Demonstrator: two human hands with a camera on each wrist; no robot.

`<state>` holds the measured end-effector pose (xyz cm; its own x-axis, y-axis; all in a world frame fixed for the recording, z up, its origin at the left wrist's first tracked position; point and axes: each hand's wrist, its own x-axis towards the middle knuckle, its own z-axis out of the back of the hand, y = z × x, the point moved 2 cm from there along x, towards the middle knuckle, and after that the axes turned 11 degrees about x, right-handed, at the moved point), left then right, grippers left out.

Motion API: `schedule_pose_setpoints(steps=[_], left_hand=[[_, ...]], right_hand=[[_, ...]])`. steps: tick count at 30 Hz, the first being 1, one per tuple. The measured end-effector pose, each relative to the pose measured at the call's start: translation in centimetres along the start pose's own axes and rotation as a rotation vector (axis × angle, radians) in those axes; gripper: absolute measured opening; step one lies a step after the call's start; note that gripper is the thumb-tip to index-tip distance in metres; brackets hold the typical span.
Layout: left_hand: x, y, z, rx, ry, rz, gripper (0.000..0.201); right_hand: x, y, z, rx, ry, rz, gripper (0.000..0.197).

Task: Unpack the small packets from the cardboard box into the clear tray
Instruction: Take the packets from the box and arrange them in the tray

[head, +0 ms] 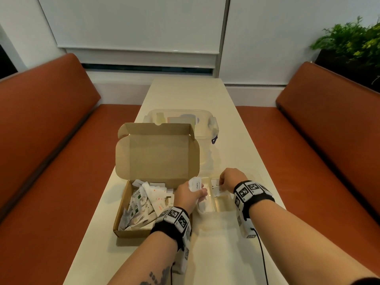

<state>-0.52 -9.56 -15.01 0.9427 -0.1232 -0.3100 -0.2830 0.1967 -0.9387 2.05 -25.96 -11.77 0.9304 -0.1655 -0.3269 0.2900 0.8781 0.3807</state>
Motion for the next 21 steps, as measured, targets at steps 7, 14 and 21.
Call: schedule_pose_setpoints(steps=[7,14,21], left_hand=[[0.26,0.09,0.12,0.03,0.022,-0.016,0.021],[0.31,0.25,0.21,0.069,0.018,-0.019,0.021],[0.19,0.0,0.18,0.142,0.002,-0.028,0.014]], right_hand=[[0.39,-0.27,-0.37,-0.045,0.018,-0.048,0.017],[0.42,-0.04,-0.38,-0.172,0.021,0.037,0.018],[0.57,0.09,-0.79,-0.233,-0.004,0.06,0.021]])
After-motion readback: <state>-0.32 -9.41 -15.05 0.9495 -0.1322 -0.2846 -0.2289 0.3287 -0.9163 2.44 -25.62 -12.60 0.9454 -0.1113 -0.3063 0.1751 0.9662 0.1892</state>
